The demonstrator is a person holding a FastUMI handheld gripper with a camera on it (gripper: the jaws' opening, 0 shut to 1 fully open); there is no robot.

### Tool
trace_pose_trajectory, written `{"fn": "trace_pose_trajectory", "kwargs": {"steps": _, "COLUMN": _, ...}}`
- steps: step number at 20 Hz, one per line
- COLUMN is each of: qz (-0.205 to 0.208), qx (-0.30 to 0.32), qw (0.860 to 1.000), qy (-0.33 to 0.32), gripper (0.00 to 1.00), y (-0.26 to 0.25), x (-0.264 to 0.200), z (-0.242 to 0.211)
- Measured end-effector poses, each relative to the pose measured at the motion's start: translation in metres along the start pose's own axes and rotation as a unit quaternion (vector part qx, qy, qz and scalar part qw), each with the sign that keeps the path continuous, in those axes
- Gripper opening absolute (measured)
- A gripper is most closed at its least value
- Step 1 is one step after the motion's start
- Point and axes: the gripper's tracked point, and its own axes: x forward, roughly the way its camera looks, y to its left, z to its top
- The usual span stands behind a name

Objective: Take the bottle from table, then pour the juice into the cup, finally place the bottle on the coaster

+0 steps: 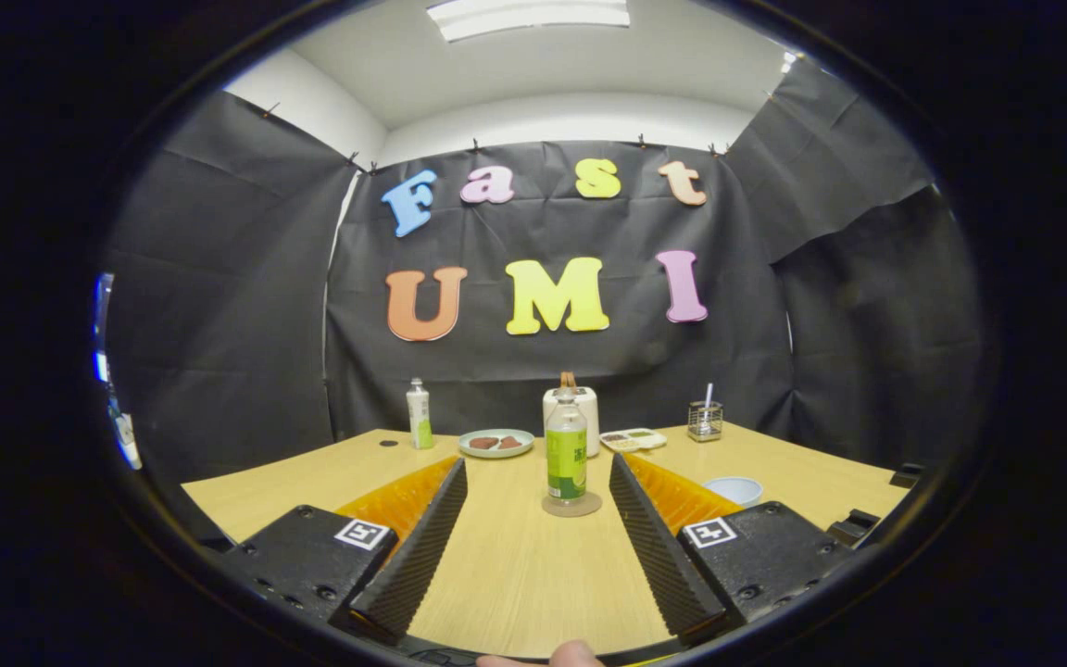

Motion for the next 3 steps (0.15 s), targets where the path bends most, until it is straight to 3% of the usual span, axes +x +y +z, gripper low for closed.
{"fn": "trace_pose_trajectory", "kwargs": {"steps": 3, "qz": 0.003, "qx": -0.004, "qw": 1.000, "qy": -0.005, "gripper": 0.99, "y": 0.0039, "x": -0.0006, "z": 0.0004}}
